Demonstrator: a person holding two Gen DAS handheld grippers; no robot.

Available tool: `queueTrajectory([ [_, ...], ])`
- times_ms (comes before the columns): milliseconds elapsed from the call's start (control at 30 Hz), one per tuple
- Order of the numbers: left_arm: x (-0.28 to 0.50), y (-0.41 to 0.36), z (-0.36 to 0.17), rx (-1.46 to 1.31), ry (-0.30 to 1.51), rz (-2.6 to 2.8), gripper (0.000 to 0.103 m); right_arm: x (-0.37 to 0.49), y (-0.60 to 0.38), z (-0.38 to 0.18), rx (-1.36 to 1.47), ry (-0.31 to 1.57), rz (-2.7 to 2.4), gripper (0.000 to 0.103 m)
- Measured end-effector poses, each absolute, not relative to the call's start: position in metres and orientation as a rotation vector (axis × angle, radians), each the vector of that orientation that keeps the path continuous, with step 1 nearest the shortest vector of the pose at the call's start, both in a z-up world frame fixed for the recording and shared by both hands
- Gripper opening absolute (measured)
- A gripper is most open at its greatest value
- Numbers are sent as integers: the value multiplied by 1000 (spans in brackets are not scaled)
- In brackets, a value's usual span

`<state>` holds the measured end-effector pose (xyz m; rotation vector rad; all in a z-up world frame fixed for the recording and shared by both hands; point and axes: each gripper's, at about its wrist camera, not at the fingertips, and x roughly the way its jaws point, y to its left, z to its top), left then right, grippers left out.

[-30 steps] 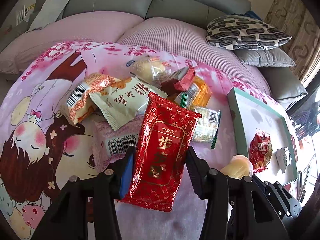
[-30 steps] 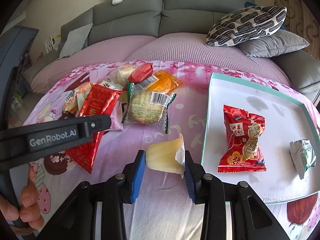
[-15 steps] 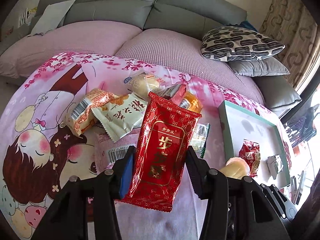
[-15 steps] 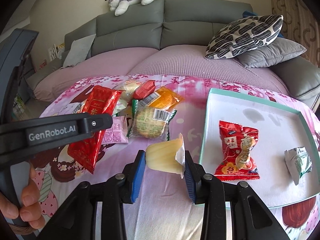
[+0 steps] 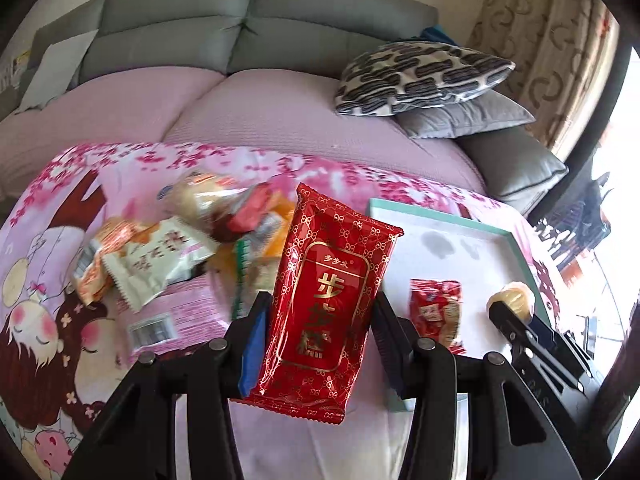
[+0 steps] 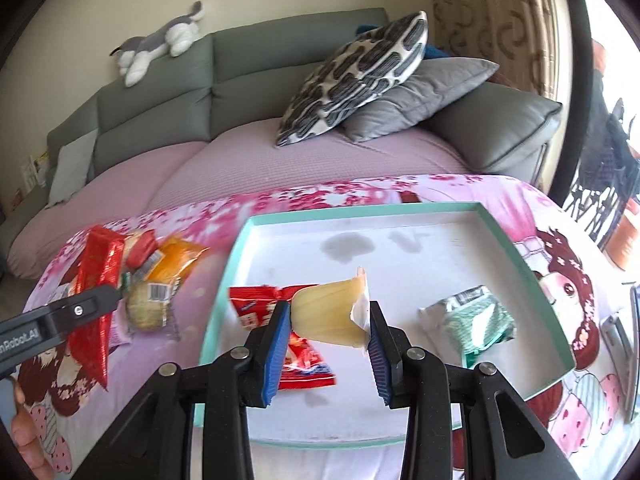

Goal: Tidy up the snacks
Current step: 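Carry both snacks into the tray while the left gripper releases the red packet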

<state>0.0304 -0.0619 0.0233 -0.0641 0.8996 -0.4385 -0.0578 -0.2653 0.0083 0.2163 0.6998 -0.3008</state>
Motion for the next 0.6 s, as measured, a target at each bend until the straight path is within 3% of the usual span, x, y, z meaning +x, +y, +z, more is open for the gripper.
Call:
queueTrajectory([
  [600,89,-162,9,53,993,-549,51,-38,-308,-13,241,679,-368,39],
])
